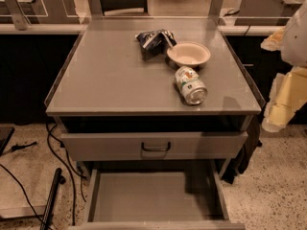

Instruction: Place 7up can into middle drawer

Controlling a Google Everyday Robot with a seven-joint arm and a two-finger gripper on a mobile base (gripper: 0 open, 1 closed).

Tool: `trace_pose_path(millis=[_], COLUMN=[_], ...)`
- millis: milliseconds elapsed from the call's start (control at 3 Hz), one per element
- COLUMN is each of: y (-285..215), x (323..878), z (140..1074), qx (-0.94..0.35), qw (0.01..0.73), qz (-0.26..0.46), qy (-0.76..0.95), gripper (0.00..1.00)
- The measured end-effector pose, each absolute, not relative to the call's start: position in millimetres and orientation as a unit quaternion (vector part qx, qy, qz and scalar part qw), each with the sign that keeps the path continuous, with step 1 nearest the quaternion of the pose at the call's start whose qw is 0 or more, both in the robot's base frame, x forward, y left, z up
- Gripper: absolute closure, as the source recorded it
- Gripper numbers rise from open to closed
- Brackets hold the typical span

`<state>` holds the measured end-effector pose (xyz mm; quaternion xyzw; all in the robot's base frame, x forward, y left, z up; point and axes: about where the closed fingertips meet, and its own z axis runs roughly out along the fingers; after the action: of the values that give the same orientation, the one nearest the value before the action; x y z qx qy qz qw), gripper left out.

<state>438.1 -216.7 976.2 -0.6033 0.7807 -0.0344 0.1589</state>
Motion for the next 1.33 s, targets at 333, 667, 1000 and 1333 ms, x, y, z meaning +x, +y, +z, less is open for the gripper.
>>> trace_pose_path(millis=[333,667,1000,1333], y=[-216.6,-213.5,-206.1,-194.4], x=[438.2,448.1,474.2,508.1], z=[976.2,976.0,966.8,954.3], qx=[-0.603,-0.587,-0.555,-0.523], qw=[0.159,0.176,0.199,0.22], qz=[-0.034,-0.039,-0.038,-0.034], qy=[0.781,0.789,0.807,0.823], gripper=[0.0,0.0,0.0,0.0])
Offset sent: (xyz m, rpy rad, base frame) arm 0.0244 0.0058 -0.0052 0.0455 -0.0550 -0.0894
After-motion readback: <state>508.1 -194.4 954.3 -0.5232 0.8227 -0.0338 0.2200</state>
